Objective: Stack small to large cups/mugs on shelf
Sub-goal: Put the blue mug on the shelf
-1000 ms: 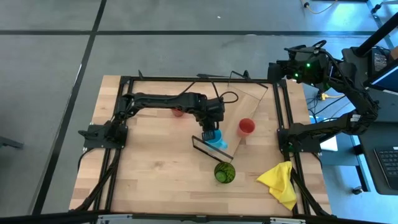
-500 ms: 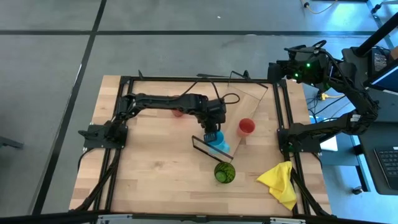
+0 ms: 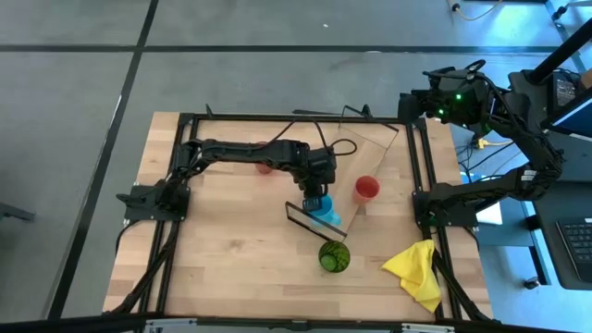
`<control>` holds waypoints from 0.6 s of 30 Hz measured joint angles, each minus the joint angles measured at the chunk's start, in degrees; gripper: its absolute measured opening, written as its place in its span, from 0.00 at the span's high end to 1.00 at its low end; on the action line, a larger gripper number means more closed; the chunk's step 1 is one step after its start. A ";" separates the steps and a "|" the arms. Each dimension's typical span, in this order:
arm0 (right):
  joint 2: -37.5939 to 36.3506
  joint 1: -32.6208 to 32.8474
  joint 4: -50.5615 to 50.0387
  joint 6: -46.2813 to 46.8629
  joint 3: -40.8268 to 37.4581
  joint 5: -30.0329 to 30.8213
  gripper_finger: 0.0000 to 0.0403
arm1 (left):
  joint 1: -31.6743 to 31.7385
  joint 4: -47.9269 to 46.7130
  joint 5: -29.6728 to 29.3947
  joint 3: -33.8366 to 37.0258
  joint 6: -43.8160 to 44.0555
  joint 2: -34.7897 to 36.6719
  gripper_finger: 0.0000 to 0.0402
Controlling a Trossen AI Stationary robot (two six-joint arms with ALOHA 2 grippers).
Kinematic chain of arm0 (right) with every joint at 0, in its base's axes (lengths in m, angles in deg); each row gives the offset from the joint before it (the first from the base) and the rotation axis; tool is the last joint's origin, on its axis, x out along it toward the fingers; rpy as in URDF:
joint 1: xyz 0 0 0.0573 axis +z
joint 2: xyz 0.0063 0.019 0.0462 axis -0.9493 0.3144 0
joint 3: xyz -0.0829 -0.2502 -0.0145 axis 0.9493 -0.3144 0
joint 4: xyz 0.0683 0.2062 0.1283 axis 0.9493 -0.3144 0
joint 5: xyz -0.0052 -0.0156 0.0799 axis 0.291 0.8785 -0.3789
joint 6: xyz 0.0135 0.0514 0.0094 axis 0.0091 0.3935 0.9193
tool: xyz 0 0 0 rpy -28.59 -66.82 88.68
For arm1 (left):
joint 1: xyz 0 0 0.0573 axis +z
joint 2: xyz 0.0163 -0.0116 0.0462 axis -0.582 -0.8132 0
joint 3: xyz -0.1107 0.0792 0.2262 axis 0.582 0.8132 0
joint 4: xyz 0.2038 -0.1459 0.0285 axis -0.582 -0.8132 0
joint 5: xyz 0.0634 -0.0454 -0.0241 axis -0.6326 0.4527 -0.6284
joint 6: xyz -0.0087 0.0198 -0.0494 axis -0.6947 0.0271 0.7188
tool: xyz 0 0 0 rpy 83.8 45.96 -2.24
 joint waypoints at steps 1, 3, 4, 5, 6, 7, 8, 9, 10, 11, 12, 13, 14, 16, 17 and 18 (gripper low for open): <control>0.00 0.00 0.00 0.00 0.00 0.00 0.56 | 0.00 0.00 0.07 0.00 0.01 0.00 0.95; 0.00 0.00 0.00 0.00 0.00 -0.02 0.56 | 0.06 0.00 0.15 0.00 0.01 0.00 0.93; 0.00 0.00 0.00 0.00 0.00 -0.02 0.56 | 0.14 -0.02 0.15 0.00 0.01 0.00 0.93; 0.00 0.00 0.00 0.00 0.00 0.00 0.56 | 0.15 -0.02 0.12 0.00 0.01 0.00 0.92; 0.00 0.00 0.00 -0.04 0.00 -0.02 0.56 | 0.15 0.00 0.02 0.00 0.01 0.00 0.91; 0.00 0.00 0.00 -0.04 0.00 -0.01 0.56 | 0.19 0.00 -0.25 0.00 -0.01 0.00 0.91; 0.00 0.00 0.00 -0.06 0.00 -0.02 0.56 | 0.29 -0.01 -0.40 0.00 0.00 0.00 0.90; 0.00 0.00 0.00 -0.08 0.00 -0.02 0.56 | 0.41 -0.01 -0.25 0.00 0.01 0.00 0.90; 0.00 0.00 0.00 -0.11 0.02 -0.01 0.56 | 0.63 0.00 0.21 0.00 0.03 0.00 0.89; 0.00 0.00 0.00 -0.19 0.02 0.00 0.56 | 0.87 -0.01 1.23 0.00 0.05 0.00 0.89; 0.00 0.00 0.00 -0.29 0.02 0.00 0.56 | 1.11 -0.06 2.87 0.00 0.05 0.00 0.89; 0.00 0.01 -0.02 -0.32 0.02 0.00 0.56 | 1.37 -0.14 4.27 0.00 0.13 0.00 0.89; 0.00 0.00 -0.02 -0.33 0.02 0.00 0.56 | 1.50 -0.14 4.79 0.00 0.42 -0.03 0.90; 0.00 0.00 -0.02 -0.36 0.02 0.00 0.56 | 1.57 -0.12 4.85 -0.04 0.53 -0.42 0.90; 0.00 0.01 -0.02 -0.37 0.02 0.00 0.56 | 1.75 -0.55 4.91 -0.04 0.81 -0.62 0.90; 0.00 0.00 -0.02 -0.37 0.02 0.00 0.56 | 1.80 -0.93 5.07 -0.02 1.02 -0.71 0.90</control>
